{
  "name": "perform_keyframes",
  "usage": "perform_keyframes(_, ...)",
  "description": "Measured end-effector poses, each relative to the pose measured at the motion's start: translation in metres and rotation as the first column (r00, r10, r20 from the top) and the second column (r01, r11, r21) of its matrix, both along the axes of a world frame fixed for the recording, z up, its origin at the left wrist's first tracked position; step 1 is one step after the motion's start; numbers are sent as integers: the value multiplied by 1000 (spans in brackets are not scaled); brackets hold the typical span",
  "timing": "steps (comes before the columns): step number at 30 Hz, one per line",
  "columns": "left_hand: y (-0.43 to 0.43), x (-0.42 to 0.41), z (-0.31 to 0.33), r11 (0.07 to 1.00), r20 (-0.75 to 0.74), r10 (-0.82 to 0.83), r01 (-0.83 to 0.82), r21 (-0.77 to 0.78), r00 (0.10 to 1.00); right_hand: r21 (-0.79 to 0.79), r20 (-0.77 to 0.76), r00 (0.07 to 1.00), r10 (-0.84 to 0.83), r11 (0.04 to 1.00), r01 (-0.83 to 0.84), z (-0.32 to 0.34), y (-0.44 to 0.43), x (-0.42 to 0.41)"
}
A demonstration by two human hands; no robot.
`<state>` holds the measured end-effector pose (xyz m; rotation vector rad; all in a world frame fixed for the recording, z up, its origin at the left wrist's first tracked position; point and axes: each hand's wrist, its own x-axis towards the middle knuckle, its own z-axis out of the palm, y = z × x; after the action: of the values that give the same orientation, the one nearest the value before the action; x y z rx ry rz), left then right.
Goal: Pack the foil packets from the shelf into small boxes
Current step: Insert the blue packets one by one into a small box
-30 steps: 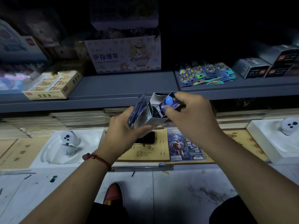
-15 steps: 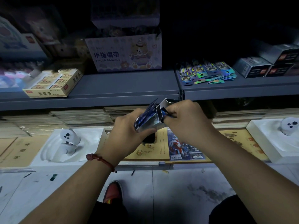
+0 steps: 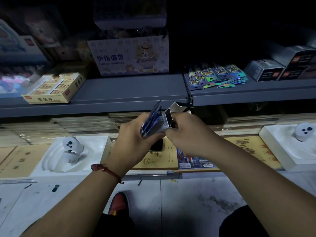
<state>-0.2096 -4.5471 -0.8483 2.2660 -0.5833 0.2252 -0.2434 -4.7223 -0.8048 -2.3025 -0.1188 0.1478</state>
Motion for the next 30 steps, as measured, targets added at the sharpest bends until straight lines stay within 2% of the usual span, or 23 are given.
perform_keyframes(6,2,3,2,1000,4,14,-14,6,1000,-10,-31,999,11,1000,-11,2,5,-4)
perform_keyframes(11,1,3,1,1000,-15,6,-6,-19,1000,-131,165,986,-18,991,40,-2,7,-6)
perform_keyframes(18,2,4,-2,992,-71,5,-15,-129,997,-175,235,972,-2,984,45,3,9,-9)
perform_keyframes(20,3,4,-2,994,-78,3,-11,-104,997,-172,204,979,15,985,21,4,10,-9)
perform_keyframes(23,6,6,-4,999,-73,-14,12,-32,997,-82,118,993,13,997,-3,4,6,-10)
perform_keyframes(25,7,6,-5,1000,-88,-17,16,-16,996,-71,115,993,-13,997,21,3,3,-10)
perform_keyframes(27,6,7,-6,1000,-102,-11,11,-3,995,-123,189,981,-43,990,68,1,1,-7)
perform_keyframes(30,9,9,-6,1000,-106,-2,3,10,994,-179,432,901,-49,974,139,-1,0,-2)
